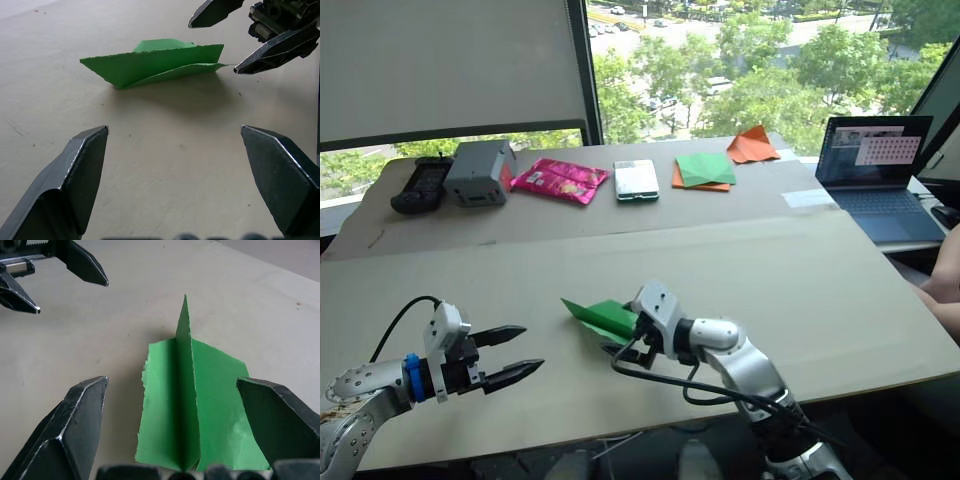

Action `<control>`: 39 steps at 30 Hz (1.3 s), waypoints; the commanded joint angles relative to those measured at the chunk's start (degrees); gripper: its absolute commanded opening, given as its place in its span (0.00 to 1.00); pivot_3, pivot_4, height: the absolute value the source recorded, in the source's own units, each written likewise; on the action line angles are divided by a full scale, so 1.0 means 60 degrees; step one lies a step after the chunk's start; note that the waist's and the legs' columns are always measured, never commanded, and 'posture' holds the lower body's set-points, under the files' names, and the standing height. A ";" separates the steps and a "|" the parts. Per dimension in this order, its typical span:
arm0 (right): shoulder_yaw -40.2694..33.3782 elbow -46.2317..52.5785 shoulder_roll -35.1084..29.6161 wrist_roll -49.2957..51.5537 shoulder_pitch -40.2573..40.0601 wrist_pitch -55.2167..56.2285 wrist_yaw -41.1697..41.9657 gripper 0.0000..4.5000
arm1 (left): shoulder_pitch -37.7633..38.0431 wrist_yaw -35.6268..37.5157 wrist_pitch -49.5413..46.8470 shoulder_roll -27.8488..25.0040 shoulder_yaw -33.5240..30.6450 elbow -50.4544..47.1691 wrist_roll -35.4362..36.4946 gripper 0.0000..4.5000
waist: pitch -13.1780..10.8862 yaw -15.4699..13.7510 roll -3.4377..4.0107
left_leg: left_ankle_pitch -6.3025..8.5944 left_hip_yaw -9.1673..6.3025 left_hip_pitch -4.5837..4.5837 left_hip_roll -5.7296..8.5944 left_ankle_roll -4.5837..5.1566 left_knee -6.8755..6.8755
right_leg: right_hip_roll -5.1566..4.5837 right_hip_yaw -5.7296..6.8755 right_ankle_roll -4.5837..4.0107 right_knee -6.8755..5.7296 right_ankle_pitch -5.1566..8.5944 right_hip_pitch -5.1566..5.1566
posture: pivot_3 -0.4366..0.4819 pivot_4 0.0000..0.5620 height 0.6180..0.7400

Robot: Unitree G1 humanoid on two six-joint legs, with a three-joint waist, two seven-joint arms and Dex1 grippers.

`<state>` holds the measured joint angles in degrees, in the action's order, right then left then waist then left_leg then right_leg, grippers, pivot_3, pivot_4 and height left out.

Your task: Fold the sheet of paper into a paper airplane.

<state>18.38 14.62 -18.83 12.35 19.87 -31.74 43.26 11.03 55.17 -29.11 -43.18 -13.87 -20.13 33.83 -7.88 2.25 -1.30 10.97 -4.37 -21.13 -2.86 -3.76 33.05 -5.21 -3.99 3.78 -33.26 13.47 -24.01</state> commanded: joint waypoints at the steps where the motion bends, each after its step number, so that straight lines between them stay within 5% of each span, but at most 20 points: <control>1: -0.0318 0.0142 -0.0001 0.0033 0.0368 0.0046 -0.0194 1.00 | -0.0131 0.0039 -0.0009 -0.0104 -0.0006 -0.0152 0.0029 1.00 | 0.0001 -0.0008 0.0001 | 0.0000 -0.0003 0.0000 0.0000 0.0000 0.0000 | 0.0001 0.0000 0.0000 -0.0001 -0.0001 0.0000 | 0.48 0.27 0.93; 21: 0.0361 -0.1064 -0.0008 -0.0907 0.0094 0.1330 -0.0200 1.00 | -0.0191 -0.0139 -0.0195 -0.0075 -0.0056 -0.0326 0.0090 1.00 | 0.0020 0.0010 -0.0011 | -0.0029 -0.0009 0.0014 0.0004 0.0047 0.0003 | 0.0007 -0.0008 -0.0003 -0.0126 -0.0011 -0.0004 | 0.48 0.27 0.93; 34: 0.0535 -0.1284 0.0030 -0.1150 -0.0083 0.1437 -0.0166 0.06 | -0.0222 -0.0166 -0.0232 -0.0081 -0.0076 -0.0332 0.0096 1.00 | 0.0021 0.0006 -0.0013 | -0.0031 -0.0012 0.0012 0.0004 0.0051 0.0005 | 0.0007 -0.0007 -0.0003 -0.0127 -0.0011 0.0000 | 0.48 0.27 0.93; 39: 0.0606 -0.1262 0.0054 -0.1216 -0.0119 0.1417 -0.0157 0.01 | -0.0230 -0.0182 -0.0254 -0.0101 -0.0104 -0.0333 0.0090 1.00 | 0.0022 0.0007 -0.0014 | -0.0031 -0.0011 0.0013 0.0004 0.0051 0.0005 | 0.0008 -0.0007 -0.0003 -0.0128 -0.0011 0.0000 | 0.48 0.27 0.93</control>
<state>21.93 6.13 -18.81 5.15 19.26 -24.55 42.25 10.07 54.34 -30.49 -43.19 -13.56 -20.40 33.81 -7.75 2.29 -1.38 10.79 -4.43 -21.05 -2.84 -3.45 33.08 -5.17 -4.03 3.76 -34.02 13.40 -24.01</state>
